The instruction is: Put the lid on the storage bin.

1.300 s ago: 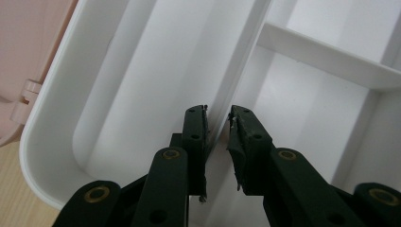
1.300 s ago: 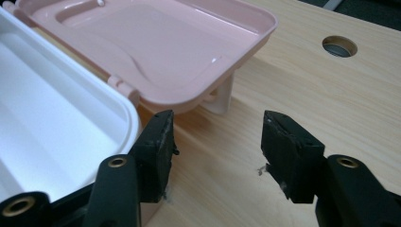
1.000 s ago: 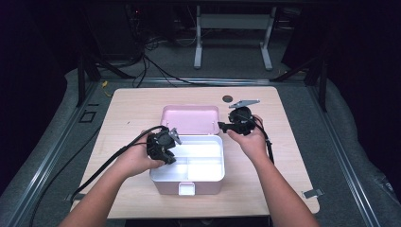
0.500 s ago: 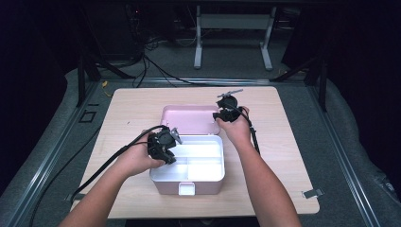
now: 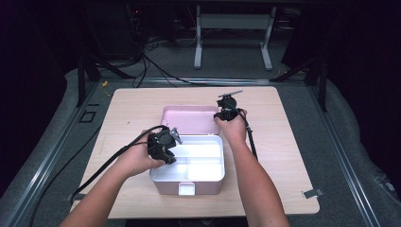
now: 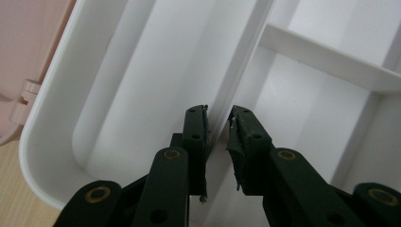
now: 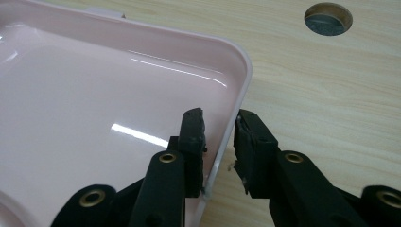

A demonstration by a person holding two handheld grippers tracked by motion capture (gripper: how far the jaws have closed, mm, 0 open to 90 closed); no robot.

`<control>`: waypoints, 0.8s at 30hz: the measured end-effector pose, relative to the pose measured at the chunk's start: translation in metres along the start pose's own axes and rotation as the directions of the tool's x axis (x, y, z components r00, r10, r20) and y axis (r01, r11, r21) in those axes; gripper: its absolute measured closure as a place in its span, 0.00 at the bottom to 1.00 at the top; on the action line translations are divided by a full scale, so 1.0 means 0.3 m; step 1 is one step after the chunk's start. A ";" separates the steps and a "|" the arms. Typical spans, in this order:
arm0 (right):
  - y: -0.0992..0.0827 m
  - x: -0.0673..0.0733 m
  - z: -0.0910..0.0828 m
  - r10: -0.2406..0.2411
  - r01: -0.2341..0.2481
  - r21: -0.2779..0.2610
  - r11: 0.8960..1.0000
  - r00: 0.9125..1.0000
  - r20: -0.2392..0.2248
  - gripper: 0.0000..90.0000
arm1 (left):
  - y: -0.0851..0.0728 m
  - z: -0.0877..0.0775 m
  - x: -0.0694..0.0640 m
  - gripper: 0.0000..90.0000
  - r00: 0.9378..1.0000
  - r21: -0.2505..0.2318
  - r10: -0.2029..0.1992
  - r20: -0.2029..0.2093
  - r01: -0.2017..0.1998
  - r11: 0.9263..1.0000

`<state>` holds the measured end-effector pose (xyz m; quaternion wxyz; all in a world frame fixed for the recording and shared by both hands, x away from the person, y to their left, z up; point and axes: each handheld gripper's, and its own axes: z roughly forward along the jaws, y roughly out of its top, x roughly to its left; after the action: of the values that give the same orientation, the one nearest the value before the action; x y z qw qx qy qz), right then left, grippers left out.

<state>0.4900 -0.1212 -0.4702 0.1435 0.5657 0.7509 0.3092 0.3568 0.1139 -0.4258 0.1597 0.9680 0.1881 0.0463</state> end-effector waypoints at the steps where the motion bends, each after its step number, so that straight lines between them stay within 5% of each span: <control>1: -0.001 0.003 -0.001 0.001 -0.001 -0.002 1.000 1.000 0.011 0.83 | 0.000 0.000 0.000 0.85 1.000 0.000 0.000 0.000 0.000 1.000; 14: 0.006 0.013 -0.027 0.048 -0.048 -0.012 0.999 0.999 0.014 0.88 | 0.002 0.001 0.000 0.85 1.000 -0.004 -0.002 0.000 0.002 1.000; 24: 0.020 0.043 -0.095 0.025 -0.018 -0.113 0.993 0.998 0.065 0.92 | 0.004 0.002 -0.001 0.85 1.000 -0.009 0.001 0.003 -0.001 1.000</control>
<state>0.4743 -0.1167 -0.4428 0.1969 0.5747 0.7209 0.3336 0.3571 0.1126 -0.4260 0.1644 0.9673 0.1874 0.0460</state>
